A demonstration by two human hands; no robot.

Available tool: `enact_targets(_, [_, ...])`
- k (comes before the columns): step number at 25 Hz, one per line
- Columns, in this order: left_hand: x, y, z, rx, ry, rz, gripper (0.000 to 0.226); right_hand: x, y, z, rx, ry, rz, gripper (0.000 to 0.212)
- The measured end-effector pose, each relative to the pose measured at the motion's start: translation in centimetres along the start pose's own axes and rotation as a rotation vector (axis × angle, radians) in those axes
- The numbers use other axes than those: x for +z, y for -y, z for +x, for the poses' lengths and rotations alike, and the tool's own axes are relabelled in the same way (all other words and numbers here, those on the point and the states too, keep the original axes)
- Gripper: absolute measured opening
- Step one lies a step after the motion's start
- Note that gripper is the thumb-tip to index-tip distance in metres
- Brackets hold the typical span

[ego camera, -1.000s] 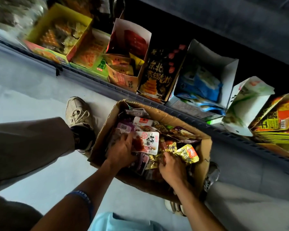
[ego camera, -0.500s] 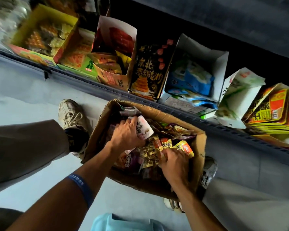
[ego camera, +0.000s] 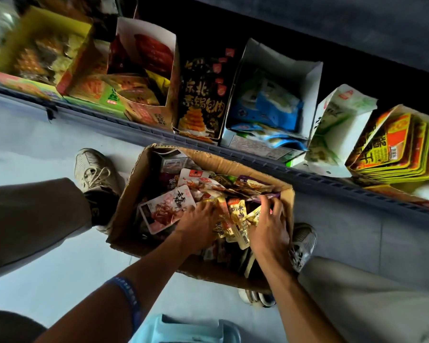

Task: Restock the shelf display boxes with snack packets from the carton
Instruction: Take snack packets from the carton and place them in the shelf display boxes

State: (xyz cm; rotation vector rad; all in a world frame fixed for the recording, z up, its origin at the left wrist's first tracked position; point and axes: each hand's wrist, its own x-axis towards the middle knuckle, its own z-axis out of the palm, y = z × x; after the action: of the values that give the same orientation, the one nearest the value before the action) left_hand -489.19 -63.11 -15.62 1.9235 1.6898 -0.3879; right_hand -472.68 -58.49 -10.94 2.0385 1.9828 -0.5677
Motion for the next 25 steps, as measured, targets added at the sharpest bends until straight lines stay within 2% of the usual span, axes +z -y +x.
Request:
enact_targets(2, [1.7, -0.9, 0.1, -0.092, 0.090, 0.010, 0.091, 0.1, -0.5, 0.0, 0.017, -0.056, 0.069, 0.080])
enact_targets(4, [2.6, -0.6, 0.6, -0.164, 0.095, 0.013, 0.093, 0.1, -0.9, 0.1, 0.039, -0.113, 0.163, 0.075])
enact_targets(7, [1.7, 0.6, 1.5, -0.125, 0.045, -0.041, 0.076, -0.6, -0.6, -0.2, 0.079, -0.147, 0.260, 0.069])
enact_targets(10, [0.6, 1.9, 2.1, -0.091, -0.190, -0.099, 0.044, -1.6, -0.6, -0.3, 0.106, -0.158, 0.286, 0.060])
enact_targets(11, [0.7, 2.4, 2.3, -0.097, -0.243, -0.172, 0.041, -1.8, -0.9, -0.3, 0.123, -0.163, 0.368, 0.056])
enact_targets(12, [0.2, 2.8, 2.2, -0.118, -0.229, -0.364, 0.035, -2.2, -1.1, -0.1, 0.160, -0.148, 0.551, 0.051])
enact_targets(14, [-1.1, 3.6, 2.1, -0.083, -0.067, -0.812, 0.017, -3.5, -1.4, 0.7, 0.243, -0.036, 0.979, 0.041])
enact_targets(16, [-3.7, 4.1, 1.0, -0.045, -0.041, -1.121, 0.010, -5.1, -1.3, 1.2, 0.229, 0.106, 1.235, 0.030])
enact_targets(19, [-7.9, 3.6, -1.7, -0.105, -0.026, -1.500, 0.011, -7.6, 0.0, 1.1, 0.181, 0.229, 1.557, 0.037])
enact_targets(22, [-10.9, 2.9, -4.1, -0.082, -0.137, -1.727, 0.022, -9.3, 1.7, 0.2, 0.067, 0.338, 1.654, 0.036])
enact_targets(25, [-13.6, 2.1, -6.5, -0.003, -0.273, -1.808, 0.038, -10.7, 3.7, -1.2, -0.066, 0.252, 1.499, 0.029])
